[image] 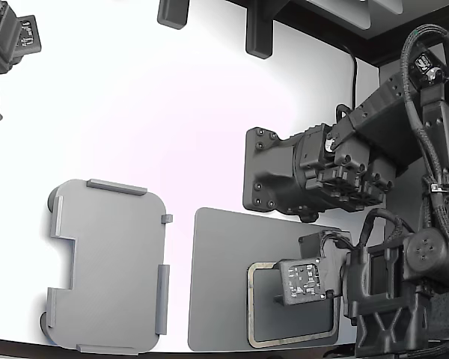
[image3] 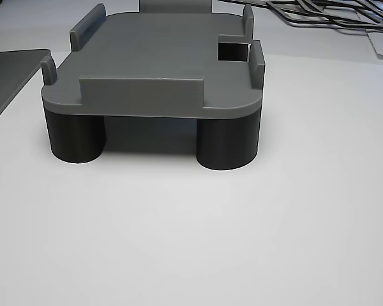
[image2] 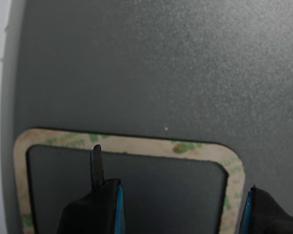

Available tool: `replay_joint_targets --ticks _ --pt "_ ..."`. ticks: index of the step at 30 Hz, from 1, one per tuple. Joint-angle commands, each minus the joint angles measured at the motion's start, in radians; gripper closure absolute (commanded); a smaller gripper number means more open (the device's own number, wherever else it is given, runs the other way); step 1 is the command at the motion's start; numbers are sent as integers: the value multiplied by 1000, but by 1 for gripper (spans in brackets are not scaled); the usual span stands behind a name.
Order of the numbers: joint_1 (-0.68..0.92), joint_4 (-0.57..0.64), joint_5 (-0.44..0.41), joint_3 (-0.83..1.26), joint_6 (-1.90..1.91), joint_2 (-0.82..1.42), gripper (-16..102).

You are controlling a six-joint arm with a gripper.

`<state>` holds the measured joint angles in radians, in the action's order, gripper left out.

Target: Move top rectangular frame to the holder.

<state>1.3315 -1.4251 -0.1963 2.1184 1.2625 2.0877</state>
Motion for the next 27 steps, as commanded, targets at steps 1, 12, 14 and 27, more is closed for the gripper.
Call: replay_joint_targets --ticks 1,12,14,27 --pt "6 -2 11 -21 38 0 -14" --pt "48 -41 100 -8 110 -67 -14" --pt "57 -26 103 12 123 -72 -14" --pt "72 67 95 117 130 -115 -7"
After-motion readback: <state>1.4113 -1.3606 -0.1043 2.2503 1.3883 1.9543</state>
